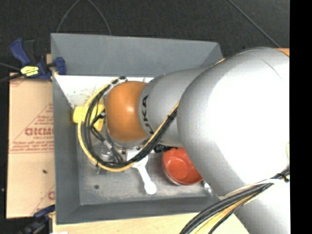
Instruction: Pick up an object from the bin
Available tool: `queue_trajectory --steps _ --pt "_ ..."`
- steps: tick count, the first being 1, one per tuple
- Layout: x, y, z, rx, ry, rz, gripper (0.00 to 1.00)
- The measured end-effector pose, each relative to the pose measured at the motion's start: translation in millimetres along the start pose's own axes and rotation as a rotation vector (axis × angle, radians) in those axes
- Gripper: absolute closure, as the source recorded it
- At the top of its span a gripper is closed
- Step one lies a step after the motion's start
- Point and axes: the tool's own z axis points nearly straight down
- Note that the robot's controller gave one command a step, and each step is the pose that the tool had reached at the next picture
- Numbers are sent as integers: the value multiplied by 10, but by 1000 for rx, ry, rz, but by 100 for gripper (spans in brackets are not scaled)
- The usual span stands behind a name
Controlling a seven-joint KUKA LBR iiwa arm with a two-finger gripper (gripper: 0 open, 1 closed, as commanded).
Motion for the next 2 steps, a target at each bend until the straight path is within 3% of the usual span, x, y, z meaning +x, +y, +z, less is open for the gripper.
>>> queue_trajectory --steps 2 --pt "20 -12 -125 3 7 1 100"
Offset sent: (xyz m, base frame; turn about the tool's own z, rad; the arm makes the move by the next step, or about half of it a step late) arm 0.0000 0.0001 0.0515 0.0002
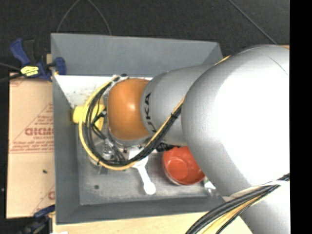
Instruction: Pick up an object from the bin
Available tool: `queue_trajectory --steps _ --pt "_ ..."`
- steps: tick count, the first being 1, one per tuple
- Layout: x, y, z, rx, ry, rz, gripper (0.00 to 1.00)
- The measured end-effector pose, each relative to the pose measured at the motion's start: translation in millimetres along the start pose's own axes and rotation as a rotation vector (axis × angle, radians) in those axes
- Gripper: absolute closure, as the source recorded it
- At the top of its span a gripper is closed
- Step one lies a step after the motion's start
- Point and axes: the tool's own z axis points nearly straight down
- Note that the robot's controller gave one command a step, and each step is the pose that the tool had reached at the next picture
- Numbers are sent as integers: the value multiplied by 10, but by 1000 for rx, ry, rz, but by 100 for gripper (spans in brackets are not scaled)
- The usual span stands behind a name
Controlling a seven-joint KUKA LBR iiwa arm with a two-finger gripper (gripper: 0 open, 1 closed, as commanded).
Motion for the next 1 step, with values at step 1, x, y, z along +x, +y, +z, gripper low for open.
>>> queue_trajectory --steps 1 --pt "-1 -3 -418 -1 -1 -1 100"
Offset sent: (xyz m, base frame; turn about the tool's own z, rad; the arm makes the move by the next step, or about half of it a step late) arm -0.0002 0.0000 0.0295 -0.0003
